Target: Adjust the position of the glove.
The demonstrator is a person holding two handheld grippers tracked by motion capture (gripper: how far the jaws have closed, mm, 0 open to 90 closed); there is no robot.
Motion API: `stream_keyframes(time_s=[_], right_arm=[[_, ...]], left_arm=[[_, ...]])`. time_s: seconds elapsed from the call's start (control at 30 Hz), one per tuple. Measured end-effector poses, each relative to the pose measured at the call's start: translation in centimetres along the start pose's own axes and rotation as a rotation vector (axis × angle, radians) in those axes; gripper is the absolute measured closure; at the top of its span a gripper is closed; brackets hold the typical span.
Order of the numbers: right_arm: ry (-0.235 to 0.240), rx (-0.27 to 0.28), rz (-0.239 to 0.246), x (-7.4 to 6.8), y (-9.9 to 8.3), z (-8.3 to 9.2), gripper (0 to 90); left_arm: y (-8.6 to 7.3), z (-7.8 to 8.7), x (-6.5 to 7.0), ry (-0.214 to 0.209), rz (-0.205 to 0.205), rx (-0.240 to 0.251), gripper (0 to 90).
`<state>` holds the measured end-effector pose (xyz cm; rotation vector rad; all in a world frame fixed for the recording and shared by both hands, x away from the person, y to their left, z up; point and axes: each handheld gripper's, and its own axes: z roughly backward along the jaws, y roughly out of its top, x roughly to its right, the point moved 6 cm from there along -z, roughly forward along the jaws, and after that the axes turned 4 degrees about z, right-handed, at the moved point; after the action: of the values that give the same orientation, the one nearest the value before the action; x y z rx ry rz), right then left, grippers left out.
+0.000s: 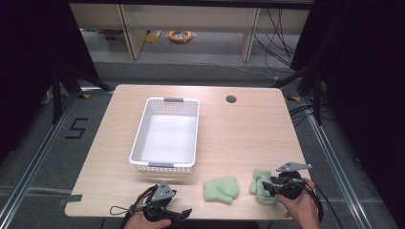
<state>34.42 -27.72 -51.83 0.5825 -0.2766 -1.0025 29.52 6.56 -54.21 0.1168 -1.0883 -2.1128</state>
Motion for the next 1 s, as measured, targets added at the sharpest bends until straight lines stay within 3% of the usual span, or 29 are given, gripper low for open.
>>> stream_keyframes(time_s=[0.07, 0.1, 0.17, 0.3, 0.33, 0.37, 0.43, 0.5, 0.63, 0.83, 0.87, 0.93, 1.0], right_arm=[[0.013, 0.004, -0.028, 0.2, -0.3, -0.8, 57.3], [0.007, -0.031, -0.027, 0.4, -0.6, -0.8, 57.2], [0.022, -0.033, -0.038, 0.5, -0.7, -1.2, 57.8], [0.009, -0.009, -0.026, 0.8, -0.7, -1.5, 61.3], [0.006, -0.011, -0.044, 0.8, -0.8, -1.6, 61.4], [0.015, -0.030, -0.038, 0.9, -0.9, -1.5, 61.5], [0.045, -0.062, -0.031, 0.9, -1.1, -1.3, 61.8], [0.048, -0.058, -0.026, 0.9, -1.1, -1.4, 62.3], [0.056, -0.054, -0.026, 0.9, -1.1, -1.6, 65.9], [0.076, -0.029, 0.047, 1.0, -1.1, -1.6, 80.7], [0.076, -0.021, 0.073, 1.0, -1.0, -1.7, 81.9], [0.078, -0.007, 0.127, 1.1, -0.8, -1.7, 83.8], [0.090, 0.004, 0.115, 0.8, -0.6, -1.3, 84.5]], left_arm=[[0.0, 0.0, 0.0, 0.005, -0.001, 0.002, 15.7], [0.0, 0.0, 0.0, 0.005, -0.001, 0.002, 15.7], [0.0, 0.0, 0.0, 0.005, -0.001, 0.003, 15.7], [0.0, 0.0, 0.0, 0.005, -0.001, 0.001, 15.7], [0.0, -0.1, 0.0, 0.007, -0.003, 0.006, 15.7], [-0.1, -0.1, 0.1, 0.010, 0.019, 0.004, 15.7], [0.0, -0.1, 0.1, 0.006, 0.015, 0.010, 15.7], [0.0, -0.1, 0.0, 0.010, -0.003, 0.001, 15.7], [-0.1, -0.2, 0.2, 0.001, 0.021, 0.006, 15.7], [0.0, -0.2, 0.2, 0.001, 0.021, 0.006, 15.7], [0.0, -0.2, 0.3, 0.000, 0.035, 0.019, 15.7], [0.0, -0.2, 0.2, 0.002, 0.022, 0.008, 15.7], [0.0, -0.1, 0.2, 0.002, 0.018, 0.003, 15.7]])
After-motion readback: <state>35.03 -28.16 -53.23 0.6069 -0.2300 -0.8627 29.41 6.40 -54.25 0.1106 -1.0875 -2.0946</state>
